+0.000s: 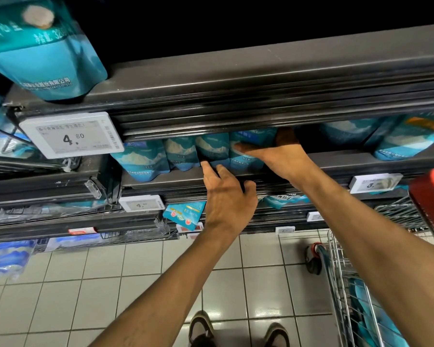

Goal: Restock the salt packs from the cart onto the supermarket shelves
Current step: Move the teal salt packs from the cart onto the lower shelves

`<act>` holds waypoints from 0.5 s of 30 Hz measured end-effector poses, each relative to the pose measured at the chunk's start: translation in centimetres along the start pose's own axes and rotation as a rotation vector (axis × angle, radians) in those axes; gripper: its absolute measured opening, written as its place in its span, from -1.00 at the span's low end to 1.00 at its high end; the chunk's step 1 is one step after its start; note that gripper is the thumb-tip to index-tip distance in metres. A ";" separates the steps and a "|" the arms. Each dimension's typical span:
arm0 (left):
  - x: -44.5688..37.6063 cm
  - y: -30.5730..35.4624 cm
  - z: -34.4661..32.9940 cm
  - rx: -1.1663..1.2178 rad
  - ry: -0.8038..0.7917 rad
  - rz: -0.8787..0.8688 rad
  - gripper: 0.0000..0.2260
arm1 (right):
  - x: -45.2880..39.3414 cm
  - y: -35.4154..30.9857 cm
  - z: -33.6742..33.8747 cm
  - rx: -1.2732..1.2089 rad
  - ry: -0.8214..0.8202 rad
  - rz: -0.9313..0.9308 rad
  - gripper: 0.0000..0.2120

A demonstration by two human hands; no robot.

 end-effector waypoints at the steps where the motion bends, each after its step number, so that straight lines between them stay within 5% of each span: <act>1: 0.1 -0.1 0.0 0.003 0.003 -0.001 -0.33 | 0.0 0.1 0.0 0.005 0.003 -0.002 -0.66; 9: 1.1 -0.3 -0.1 0.123 0.086 -0.037 -0.53 | 0.2 0.0 0.8 0.067 -0.072 -0.094 -0.78; 15: 3.0 -0.7 0.0 0.285 0.196 -0.158 -0.59 | 2.0 0.6 0.3 0.023 0.007 -0.083 -0.69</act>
Point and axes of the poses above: each hand's wrist, its own x-axis away from the middle knuckle, its own z-axis out of the back of the hand, y = z × x, the point moved 1 cm from there along -x, towards the middle knuckle
